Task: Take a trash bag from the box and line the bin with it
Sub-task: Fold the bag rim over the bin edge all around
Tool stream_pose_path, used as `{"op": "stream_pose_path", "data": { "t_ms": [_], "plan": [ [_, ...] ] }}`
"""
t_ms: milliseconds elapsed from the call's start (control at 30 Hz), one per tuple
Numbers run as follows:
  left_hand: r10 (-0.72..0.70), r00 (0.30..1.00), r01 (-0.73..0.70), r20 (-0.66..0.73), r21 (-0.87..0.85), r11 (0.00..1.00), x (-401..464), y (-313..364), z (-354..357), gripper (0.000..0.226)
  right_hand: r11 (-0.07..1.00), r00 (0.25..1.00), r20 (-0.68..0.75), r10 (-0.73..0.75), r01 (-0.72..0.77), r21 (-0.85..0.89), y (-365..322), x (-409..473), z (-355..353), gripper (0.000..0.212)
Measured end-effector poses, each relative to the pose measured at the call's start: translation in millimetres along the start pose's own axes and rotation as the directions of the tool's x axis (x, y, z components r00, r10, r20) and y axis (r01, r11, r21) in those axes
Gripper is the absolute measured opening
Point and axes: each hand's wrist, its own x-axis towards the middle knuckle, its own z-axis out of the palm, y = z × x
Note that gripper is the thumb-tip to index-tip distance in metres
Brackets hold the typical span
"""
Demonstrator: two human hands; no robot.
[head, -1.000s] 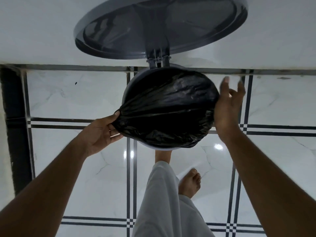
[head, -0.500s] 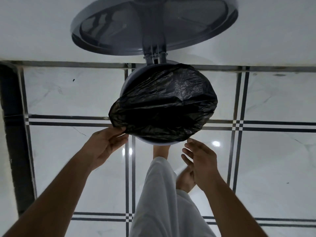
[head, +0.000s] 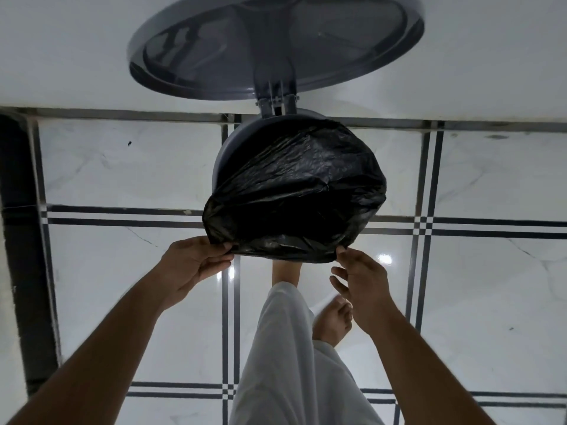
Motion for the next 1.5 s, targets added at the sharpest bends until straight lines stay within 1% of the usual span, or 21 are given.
{"op": "stream_pose_path", "data": {
  "t_ms": [100, 167, 267, 367, 400, 500, 633, 733, 800, 867, 933, 1000, 1067, 1100, 1133, 1200, 1233, 1300, 1333, 1433, 1500],
  "plan": [
    [0.032, 0.994, -0.017, -0.105, 0.146, 0.989, 8.5, 1.8, 0.9, 0.023, 0.997, 0.999, -0.041, 0.017, -0.020, -0.079, -4.9, 8.1, 3.7, 0.009],
    [0.062, 0.986, -0.035, -0.157, 0.168, 0.985, 15.1, 5.6, 2.3, 0.017, 0.993, 0.997, -0.072, -0.002, -0.006, -0.114, -10.7, 16.1, 8.8, 0.011],
    [0.056, 0.989, -0.045, -0.134, 0.082, 0.996, 20.7, 17.1, 3.4, 0.008, 1.000, 0.997, -0.072, -0.002, 0.000, -0.026, -23.5, 26.0, 15.4, 0.015],
    [0.033, 0.993, -0.040, -0.115, -0.057, 0.998, 21.7, 34.4, 0.3, 0.011, 0.991, 1.000, -0.001, -0.030, 0.030, 0.127, -39.0, 28.4, 14.5, 0.023],
    [0.039, 0.994, -0.048, -0.107, -0.083, 0.995, 21.5, 40.4, -3.0, 0.011, 0.989, 0.999, 0.013, -0.048, 0.045, 0.140, -44.9, 27.8, 13.2, 0.024],
    [0.084, 0.996, -0.087, -0.036, -0.086, 0.993, 18.9, 58.5, -8.8, 0.016, 0.992, 0.992, -0.031, -0.122, 0.123, 0.038, -64.6, 23.3, 8.9, 0.025],
    [0.095, 0.995, -0.094, 0.001, -0.103, 0.990, 19.5, 81.6, -9.3, 0.021, 0.945, 0.944, -0.041, -0.327, 0.327, -0.022, -92.5, 15.8, 10.4, 0.035],
    [0.106, 0.994, -0.106, 0.023, -0.012, 0.994, 25.8, 93.8, -11.7, 0.032, 0.868, 0.879, -0.018, -0.477, 0.468, -0.169, -103.7, 19.6, 12.4, 0.032],
    [0.090, 0.996, -0.091, 0.019, 0.059, 0.994, 28.5, 101.5, -12.2, 0.025, 0.780, 0.821, -0.023, -0.570, 0.532, -0.330, -109.6, 23.2, 15.5, 0.015],
    [0.058, 0.998, -0.058, 0.004, 0.125, 0.990, 30.4, 111.9, -11.7, 0.014, 0.706, 0.776, -0.033, -0.630, 0.554, -0.440, -117.5, 26.2, 19.4, 0.013],
    [0.025, 0.999, -0.034, 0.041, 0.228, 0.973, 30.7, 124.4, -10.6, 0.016, 0.710, 0.786, -0.036, -0.618, 0.537, -0.456, -128.1, 30.2, 21.1, 0.016],
    [-0.005, 0.992, -0.044, 0.126, 0.387, 0.921, 27.8, 135.3, -6.9, 0.037, 0.743, 0.819, -0.008, -0.574, 0.517, -0.426, -138.6, 33.7, 21.9, 0.016],
    [0.023, 0.979, -0.137, 0.203, 0.572, 0.809, 26.9, 141.2, -5.3, 0.052, 0.735, 0.833, 0.054, -0.550, 0.514, -0.444, -147.7, 33.4, 23.2, 0.015],
    [0.052, 0.975, -0.180, 0.215, 0.632, 0.754, 27.9, 142.4, -6.0, 0.050, 0.732, 0.839, 0.085, -0.538, 0.515, -0.446, -151.5, 32.5, 24.3, 0.015],
    [0.090, 0.972, -0.212, 0.217, 0.649, 0.730, 31.1, 143.2, -8.4, 0.049, 0.738, 0.847, 0.117, -0.519, 0.513, -0.438, -155.4, 31.4, 24.9, 0.017],
    [0.144, 0.968, -0.242, 0.207, 0.597, 0.765, 35.0, 147.4, -11.0, 0.053, 0.767, 0.879, 0.166, -0.447, 0.472, -0.435, -165.2, 27.4, 26.1, 0.025],
    [0.156, 0.963, -0.254, 0.219, 0.544, 0.800, 36.2, 150.6, -11.3, 0.049, 0.769, 0.897, 0.182, -0.402, 0.439, -0.465, -171.0, 25.2, 26.3, 0.030],
    [0.167, 0.956, -0.259, 0.240, 0.436, 0.862, 38.5, 156.1, -11.3, 0.037, 0.732, 0.910, 0.225, -0.349, 0.414, -0.541, -181.2, 24.3, 25.5, 0.050],
    [0.166, 0.955, -0.254, 0.244, 0.394, 0.883, 40.7, 158.6, -11.0, 0.033, 0.711, 0.903, 0.253, -0.347, 0.430, -0.557, -184.5, 25.2, 25.4, 0.054],
    [0.145, 0.944, -0.234, 0.295, 0.296, 0.926, 46.4, 162.5, -7.9, 0.027, 0.670, 0.866, 0.332, -0.373, 0.499, -0.549, -188.5, 31.5, 29.6, 0.050],
    [0.139, 0.943, -0.223, 0.304, 0.262, 0.939, 49.0, 164.5, -3.2, 0.027, 0.699, 0.852, 0.351, -0.388, 0.520, -0.490, -190.2, 39.6, 32.3, 0.047]
  ]
}}
